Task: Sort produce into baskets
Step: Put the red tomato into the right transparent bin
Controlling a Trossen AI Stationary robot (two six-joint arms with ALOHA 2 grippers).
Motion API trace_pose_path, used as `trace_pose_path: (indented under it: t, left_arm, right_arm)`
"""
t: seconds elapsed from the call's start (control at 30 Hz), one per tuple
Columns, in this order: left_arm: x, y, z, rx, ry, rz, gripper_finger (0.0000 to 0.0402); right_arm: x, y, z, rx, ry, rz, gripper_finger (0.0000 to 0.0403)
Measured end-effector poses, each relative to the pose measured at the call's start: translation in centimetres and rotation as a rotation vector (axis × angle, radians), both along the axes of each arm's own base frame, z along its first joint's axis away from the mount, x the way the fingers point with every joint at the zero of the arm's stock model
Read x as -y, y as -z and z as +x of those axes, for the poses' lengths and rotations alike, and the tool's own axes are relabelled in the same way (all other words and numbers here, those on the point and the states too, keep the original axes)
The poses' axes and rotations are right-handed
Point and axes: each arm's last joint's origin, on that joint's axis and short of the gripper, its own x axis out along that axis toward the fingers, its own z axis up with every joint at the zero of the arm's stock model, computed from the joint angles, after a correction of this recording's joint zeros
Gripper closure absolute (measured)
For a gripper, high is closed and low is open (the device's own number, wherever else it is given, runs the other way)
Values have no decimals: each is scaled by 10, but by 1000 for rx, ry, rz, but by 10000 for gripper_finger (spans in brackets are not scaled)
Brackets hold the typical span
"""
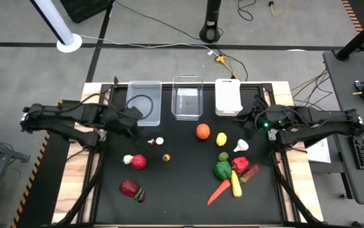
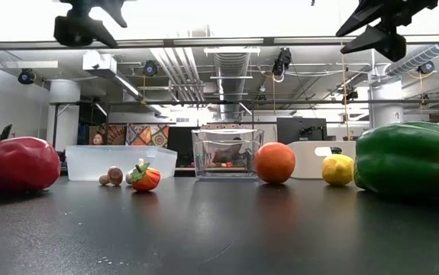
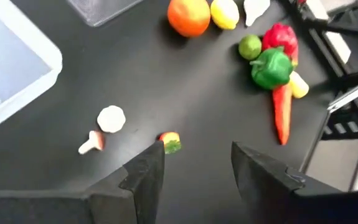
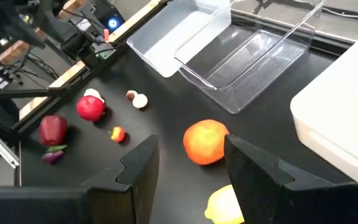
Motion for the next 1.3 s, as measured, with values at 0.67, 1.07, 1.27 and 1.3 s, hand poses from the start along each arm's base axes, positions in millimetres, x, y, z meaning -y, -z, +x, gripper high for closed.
trace_pose_path:
  t: [0.67, 1.07, 1.27, 1.3]
  left_arm:
    - [19, 54, 41, -466, 256, -109, 218]
    - [43, 98, 57, -730, 329, -100, 97]
    - [48, 113, 61, -807, 318, -74, 93]
    - [48, 115, 62, -819, 315, -73, 93]
  right_arm:
    - [0, -1, 0, 31, 42, 70, 231]
    - [0, 7, 12, -27, 44, 67, 187]
    - [0, 13, 21, -67, 54, 85, 166]
    - [0, 14, 21, -70, 55, 89, 162]
